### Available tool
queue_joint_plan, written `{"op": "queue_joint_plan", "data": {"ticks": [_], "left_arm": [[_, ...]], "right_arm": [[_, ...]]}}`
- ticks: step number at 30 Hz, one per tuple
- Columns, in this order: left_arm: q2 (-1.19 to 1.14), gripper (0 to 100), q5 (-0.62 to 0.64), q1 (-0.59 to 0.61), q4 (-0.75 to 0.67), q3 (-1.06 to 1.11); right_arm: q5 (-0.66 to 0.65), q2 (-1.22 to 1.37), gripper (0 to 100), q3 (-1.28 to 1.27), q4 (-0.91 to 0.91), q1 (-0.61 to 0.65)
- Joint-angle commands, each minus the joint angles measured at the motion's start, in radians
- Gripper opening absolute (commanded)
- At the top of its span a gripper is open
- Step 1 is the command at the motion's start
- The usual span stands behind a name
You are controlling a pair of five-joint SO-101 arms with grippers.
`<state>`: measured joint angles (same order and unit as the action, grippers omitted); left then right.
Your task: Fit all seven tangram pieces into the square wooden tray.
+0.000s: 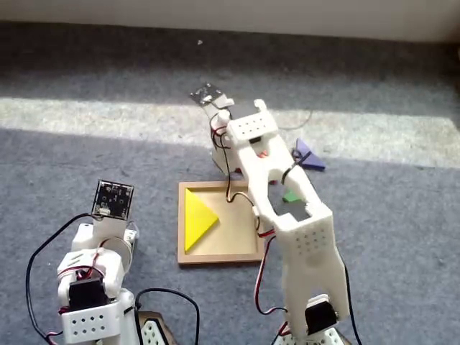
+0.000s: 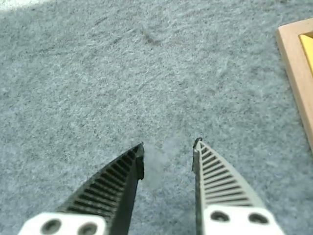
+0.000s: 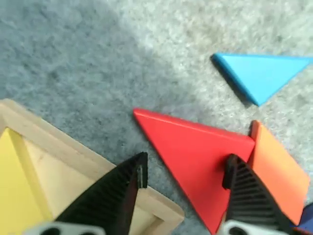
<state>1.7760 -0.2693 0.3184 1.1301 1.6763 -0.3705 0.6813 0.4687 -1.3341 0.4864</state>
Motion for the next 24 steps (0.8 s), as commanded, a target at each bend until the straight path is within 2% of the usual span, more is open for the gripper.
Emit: {"op": "queue_joint_plan", "data": {"ticks": [1,6,10,15,19,24], "left_arm": [[0.044,18,-0.002,0.01,-0.018,0.012],[0.044,18,-0.002,0.01,-0.018,0.012],[0.044,18,-0.002,0.01,-0.017,0.012],[0.044,18,-0.002,0.01,-0.017,0.012],[0.044,18,-0.003,0.01,-0.017,0.012],[0.044,18,-0.003,0.01,-0.017,0.012]], "right_arm": [[-0.011,0.085,25.3,0.259,-0.113,-0.028],[-0.011,0.186,25.3,0.49,-0.237,-0.051],[-0.011,0.265,25.3,0.602,-0.271,-0.064],[-0.014,0.36,26.0,0.65,-0.272,-0.058],[-0.011,0.381,30.8,0.684,-0.329,-0.044],[-0.012,0.384,30.8,0.691,-0.409,0.008]]}}
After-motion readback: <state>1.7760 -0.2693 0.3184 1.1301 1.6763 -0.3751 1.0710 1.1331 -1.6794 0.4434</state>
